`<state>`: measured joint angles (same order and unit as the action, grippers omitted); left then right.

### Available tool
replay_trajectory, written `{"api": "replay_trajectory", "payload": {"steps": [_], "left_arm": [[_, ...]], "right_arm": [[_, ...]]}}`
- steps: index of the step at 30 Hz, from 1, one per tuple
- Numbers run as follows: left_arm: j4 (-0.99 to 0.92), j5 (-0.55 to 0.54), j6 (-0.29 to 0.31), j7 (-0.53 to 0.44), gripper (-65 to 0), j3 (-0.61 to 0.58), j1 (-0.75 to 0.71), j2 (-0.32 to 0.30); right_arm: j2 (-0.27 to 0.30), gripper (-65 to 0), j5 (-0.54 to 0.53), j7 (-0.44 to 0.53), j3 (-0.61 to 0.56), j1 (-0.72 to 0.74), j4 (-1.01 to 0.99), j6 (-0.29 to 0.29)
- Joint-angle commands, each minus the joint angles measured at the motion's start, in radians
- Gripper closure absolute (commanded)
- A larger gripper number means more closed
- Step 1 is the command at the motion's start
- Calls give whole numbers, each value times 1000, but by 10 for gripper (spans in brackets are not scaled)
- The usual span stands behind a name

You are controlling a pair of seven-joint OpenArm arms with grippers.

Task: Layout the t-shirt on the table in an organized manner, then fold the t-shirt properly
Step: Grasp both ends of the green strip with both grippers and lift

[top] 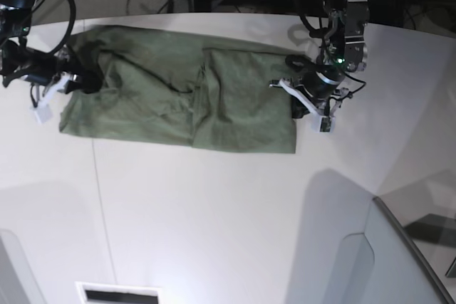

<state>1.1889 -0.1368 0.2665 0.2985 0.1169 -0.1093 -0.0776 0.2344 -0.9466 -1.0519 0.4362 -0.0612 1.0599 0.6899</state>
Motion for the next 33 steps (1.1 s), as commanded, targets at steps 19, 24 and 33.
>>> {"api": "replay_trajectory", "payload": {"steps": [19, 24, 33], "left_arm": [[-11, 18, -3, 78, 0, -108, -5, 5], [-11, 18, -3, 78, 0, -174, -5, 5], [-11, 19, -3, 80, 0, -205, -5, 25]], "right_arm": [[-134, -5, -25, -176, 2, -29, 434, -51], [-162, -5, -24, -167, -110, -7, 434, -91], [-197, -5, -25, -67, -290, 8, 434, -134]]}}
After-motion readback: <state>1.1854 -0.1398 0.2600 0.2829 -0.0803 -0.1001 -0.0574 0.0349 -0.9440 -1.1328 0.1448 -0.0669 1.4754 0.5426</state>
